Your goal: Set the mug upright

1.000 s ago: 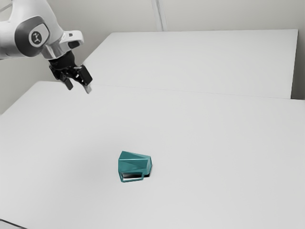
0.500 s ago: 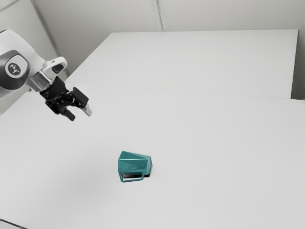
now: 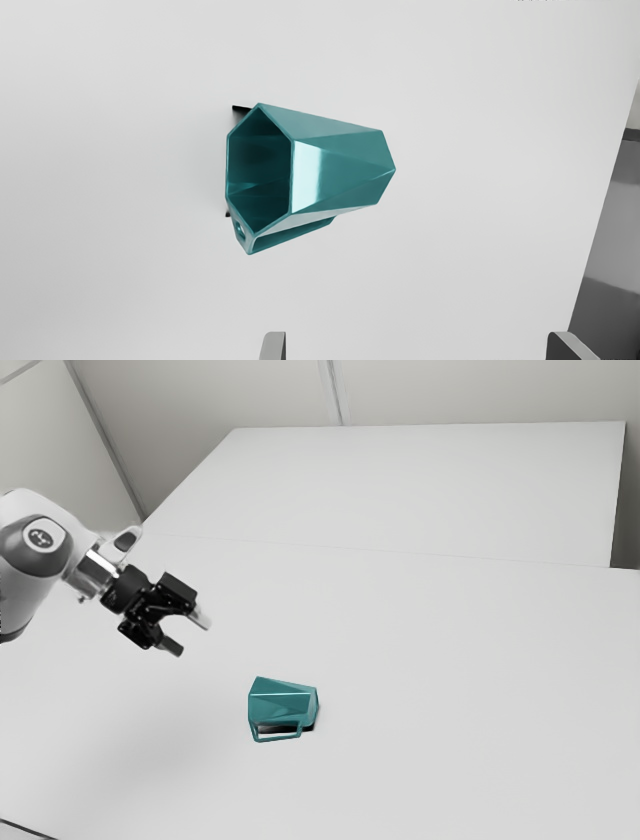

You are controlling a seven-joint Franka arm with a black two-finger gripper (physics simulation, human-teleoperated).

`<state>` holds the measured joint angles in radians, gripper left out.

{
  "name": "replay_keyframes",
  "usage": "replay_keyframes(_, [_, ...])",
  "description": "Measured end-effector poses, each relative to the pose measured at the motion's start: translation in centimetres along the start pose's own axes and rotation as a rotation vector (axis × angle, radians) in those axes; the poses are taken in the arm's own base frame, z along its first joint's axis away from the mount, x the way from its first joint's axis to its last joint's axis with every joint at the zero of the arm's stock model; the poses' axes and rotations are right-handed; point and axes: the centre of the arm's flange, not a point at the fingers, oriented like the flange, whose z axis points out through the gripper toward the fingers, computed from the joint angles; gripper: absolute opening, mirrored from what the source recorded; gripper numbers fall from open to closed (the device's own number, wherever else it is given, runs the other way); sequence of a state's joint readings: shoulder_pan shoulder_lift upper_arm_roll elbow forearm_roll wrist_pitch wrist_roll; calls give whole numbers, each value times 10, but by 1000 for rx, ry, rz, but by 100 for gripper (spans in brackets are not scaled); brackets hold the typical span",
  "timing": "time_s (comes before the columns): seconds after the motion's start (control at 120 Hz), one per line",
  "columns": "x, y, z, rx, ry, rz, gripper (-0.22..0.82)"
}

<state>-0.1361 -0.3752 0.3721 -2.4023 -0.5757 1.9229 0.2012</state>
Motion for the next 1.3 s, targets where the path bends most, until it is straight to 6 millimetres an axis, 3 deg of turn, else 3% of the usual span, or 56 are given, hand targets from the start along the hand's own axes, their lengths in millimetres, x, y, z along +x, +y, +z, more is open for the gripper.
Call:
replay_keyframes(0.242, [13, -43, 27, -112, -44, -58, 56])
replay_keyframes(0.367, [13, -49, 36, -152, -72, -35, 55])
replay_keyframes(0.667, [5, -78, 81, -226, -177, -3, 55])
replay_keyframes(1.1, [15, -99, 117, -285, -184, 77, 54])
replay_keyframes(1.3, [36, -102, 127, -287, -165, 117, 54])
